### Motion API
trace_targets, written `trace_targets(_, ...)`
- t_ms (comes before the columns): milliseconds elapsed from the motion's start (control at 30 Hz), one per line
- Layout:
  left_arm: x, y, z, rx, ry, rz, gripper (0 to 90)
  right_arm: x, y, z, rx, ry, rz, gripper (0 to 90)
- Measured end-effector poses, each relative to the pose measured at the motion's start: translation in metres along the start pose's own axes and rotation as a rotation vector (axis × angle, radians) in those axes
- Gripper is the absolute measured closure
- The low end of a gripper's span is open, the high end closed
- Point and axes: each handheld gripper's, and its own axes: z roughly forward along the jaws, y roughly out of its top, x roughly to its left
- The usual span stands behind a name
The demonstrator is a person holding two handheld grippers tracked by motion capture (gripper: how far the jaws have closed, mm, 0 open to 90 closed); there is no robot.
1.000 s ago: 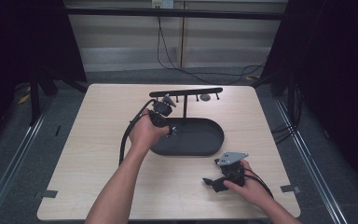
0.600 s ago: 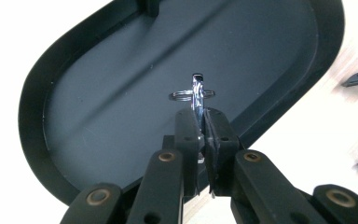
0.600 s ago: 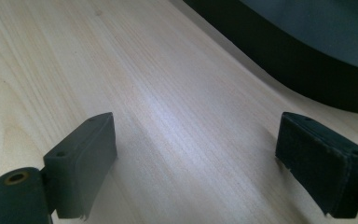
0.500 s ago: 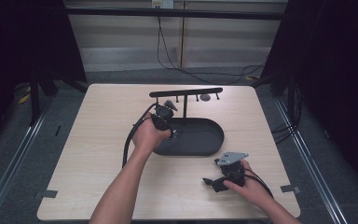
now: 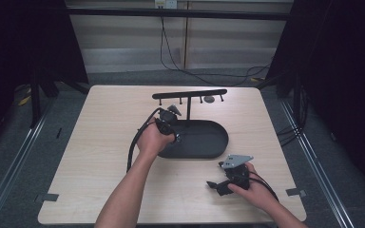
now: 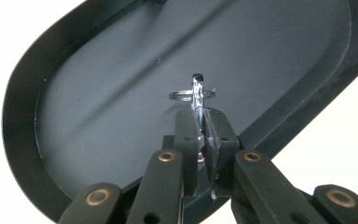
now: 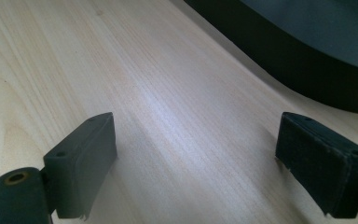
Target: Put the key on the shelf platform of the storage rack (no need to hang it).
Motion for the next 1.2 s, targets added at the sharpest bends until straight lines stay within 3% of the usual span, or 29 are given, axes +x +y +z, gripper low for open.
trace_targets(1200,0.007,-0.008,0.012,0.006,0.028,0.001,81.3,0.0,0.0,0.0,0.002,0.002,0.001,11.6)
